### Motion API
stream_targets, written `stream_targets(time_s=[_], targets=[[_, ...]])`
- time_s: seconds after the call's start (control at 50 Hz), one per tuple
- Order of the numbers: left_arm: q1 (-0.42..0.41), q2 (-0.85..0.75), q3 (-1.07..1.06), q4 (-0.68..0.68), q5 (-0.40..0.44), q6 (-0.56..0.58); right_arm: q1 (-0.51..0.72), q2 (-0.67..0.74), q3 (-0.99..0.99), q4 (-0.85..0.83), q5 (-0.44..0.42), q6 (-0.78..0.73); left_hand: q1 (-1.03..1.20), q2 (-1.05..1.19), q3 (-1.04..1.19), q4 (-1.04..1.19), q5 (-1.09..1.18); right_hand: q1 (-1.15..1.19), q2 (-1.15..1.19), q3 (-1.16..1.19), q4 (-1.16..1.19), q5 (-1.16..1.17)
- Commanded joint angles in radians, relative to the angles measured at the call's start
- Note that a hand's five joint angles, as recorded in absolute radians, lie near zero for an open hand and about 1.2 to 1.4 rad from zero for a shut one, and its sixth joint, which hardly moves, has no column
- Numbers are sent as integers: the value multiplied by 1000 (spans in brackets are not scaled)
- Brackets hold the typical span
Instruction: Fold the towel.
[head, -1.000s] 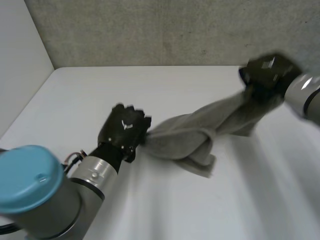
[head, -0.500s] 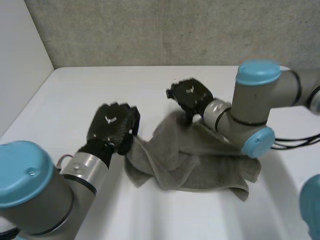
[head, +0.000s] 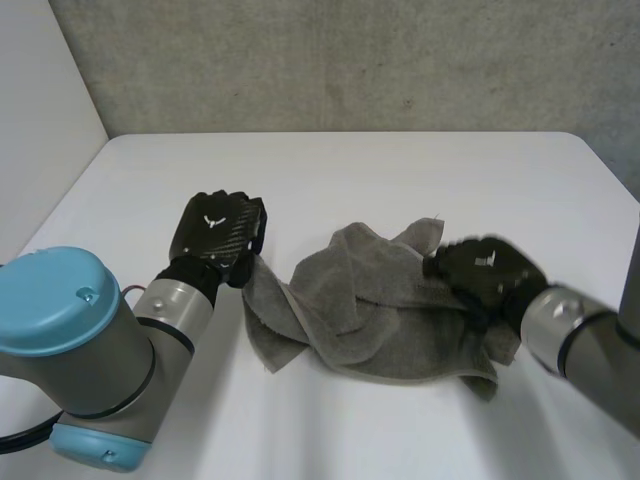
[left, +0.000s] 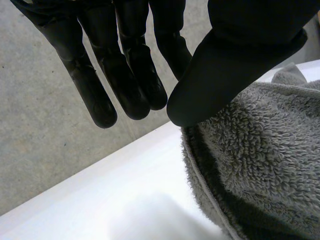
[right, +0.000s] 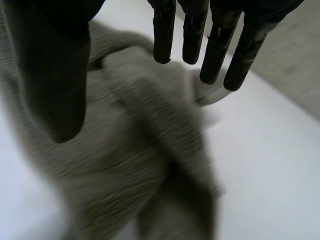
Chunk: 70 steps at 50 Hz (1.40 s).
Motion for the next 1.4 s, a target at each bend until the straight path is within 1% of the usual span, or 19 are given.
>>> stream_targets(time_s=[0.02,0.12,0.28,0.5,0.56,0.62,0.64,0.66,0.7,0.78,0.82,0.86,1.0,1.04,1.08,1.1,1.14,1.26,1.4], targets=[[0,-25,3,3,0,0,-32,-27,174,-11,-146,-17,232,180,181,178,203,140,143,132,138,121],[0,-31,2,6,0,-2,-52,-24,240,-69,-171,-48,232,180,181,178,203,176,178,168,174,157],[0,-31,0,7,0,-2,-95,8,294,-200,-166,-70,232,180,181,178,203,76,79,68,74,57],[1,-34,0,14,2,-2,-101,83,305,-347,-146,-126,232,180,181,178,203,120,122,112,118,101],[1,-43,0,15,3,-2,-99,111,297,-366,-128,-126,232,180,181,178,203,208,211,200,206,189],[3,-57,2,14,5,-2,-99,131,285,-384,-108,-129,232,180,181,178,203,381,384,373,379,362],[3,-63,2,12,5,-2,-99,135,273,-390,-96,-137,232,180,181,178,203,553,555,545,551,534],[3,-63,2,12,5,-2,-99,135,272,-390,-96,-137,232,180,181,178,203,554,557,546,552,535],[3,-68,3,12,5,-2,-101,128,240,-387,-59,-163,232,180,181,178,203,1000,1003,992,998,981],[1,-68,2,12,5,-2,-109,69,213,-386,-39,-157,232,180,181,178,203,1003,1005,994,1000,983],[1,-68,0,12,6,-2,-142,-71,214,-384,-37,-146,232,180,181,178,203,1003,1005,994,1000,983],[0,-68,-6,14,8,-4,-161,-119,216,-383,-44,-131,232,180,181,178,203,1003,1005,994,1000,983],[-4,-103,-8,17,11,-4,-198,-121,216,-369,-102,7,232,180,181,178,203,1003,1005,994,1000,983],[-5,-117,-6,17,12,-4,-246,-115,235,-360,-135,30,183,130,132,129,154,1003,1005,994,1000,983],[-8,-140,0,14,15,-2,-263,-107,240,-355,-149,25,-276,-328,-327,-330,-305,1003,1005,994,1000,983],[-8,-140,0,14,15,-2,-264,-107,240,-355,-149,25,-278,-331,-329,-332,-307,1003,1005,994,1000,983],[-10,-160,0,7,15,1,-279,-86,239,-347,-163,7,-501,-553,-552,-555,-530,1003,1005,994,1000,983],[-11,-186,-2,6,15,26,-288,-75,228,-341,-163,-4,-560,-612,-611,-614,-589,1003,1005,994,1000,983],[-10,-229,3,15,12,142,-352,-79,220,-340,-160,5,-610,-662,-661,-664,-639,1003,1005,994,1000,983]])
